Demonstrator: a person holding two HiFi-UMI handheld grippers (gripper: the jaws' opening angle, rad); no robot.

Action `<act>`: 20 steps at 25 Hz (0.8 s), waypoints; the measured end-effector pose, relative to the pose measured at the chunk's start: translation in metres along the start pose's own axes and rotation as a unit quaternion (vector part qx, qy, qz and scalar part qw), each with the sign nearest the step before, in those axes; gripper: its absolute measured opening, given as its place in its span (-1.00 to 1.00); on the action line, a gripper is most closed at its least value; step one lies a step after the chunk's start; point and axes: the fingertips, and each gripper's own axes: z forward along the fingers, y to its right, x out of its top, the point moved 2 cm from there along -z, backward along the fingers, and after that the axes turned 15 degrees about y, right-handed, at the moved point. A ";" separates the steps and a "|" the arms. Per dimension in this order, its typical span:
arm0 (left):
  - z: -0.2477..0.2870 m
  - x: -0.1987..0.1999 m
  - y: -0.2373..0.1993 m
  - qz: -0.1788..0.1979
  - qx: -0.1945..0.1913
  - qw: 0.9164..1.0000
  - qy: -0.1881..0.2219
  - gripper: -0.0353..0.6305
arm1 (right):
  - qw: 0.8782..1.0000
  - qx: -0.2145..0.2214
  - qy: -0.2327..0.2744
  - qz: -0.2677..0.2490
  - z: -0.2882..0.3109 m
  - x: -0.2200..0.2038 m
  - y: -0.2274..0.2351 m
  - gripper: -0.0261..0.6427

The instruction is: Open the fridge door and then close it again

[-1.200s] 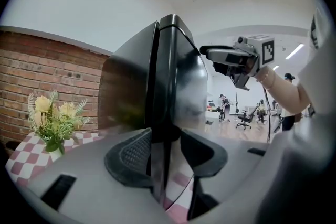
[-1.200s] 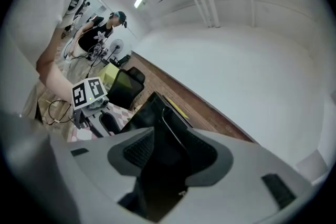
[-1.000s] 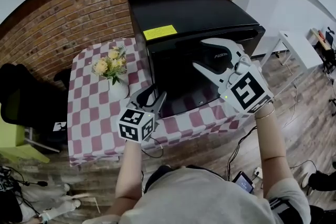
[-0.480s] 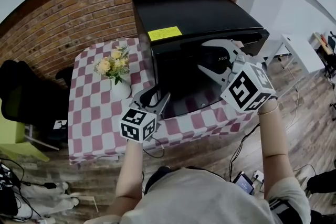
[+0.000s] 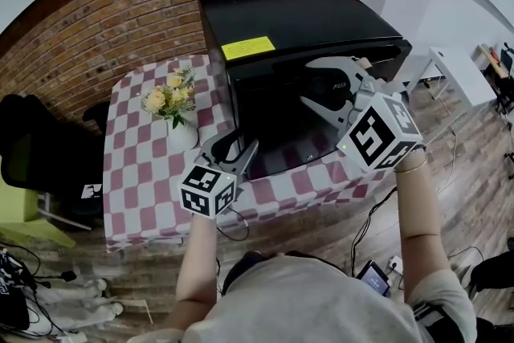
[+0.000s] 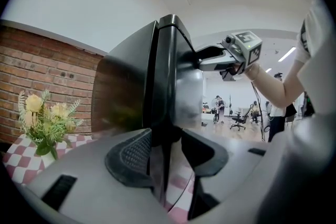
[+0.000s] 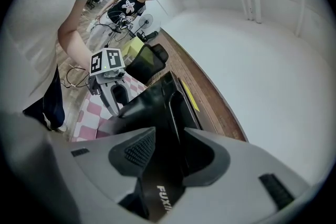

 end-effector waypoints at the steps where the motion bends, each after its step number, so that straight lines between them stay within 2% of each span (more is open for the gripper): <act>1: 0.000 0.000 0.000 0.001 0.001 1.000 0.000 -0.41 | 1.000 0.001 0.000 0.000 0.000 0.000 0.000 -0.43; 20: -0.002 0.002 0.003 -0.002 0.030 1.000 -0.008 -0.40 | 1.000 -0.002 0.012 -0.006 -0.003 0.003 0.000 -0.44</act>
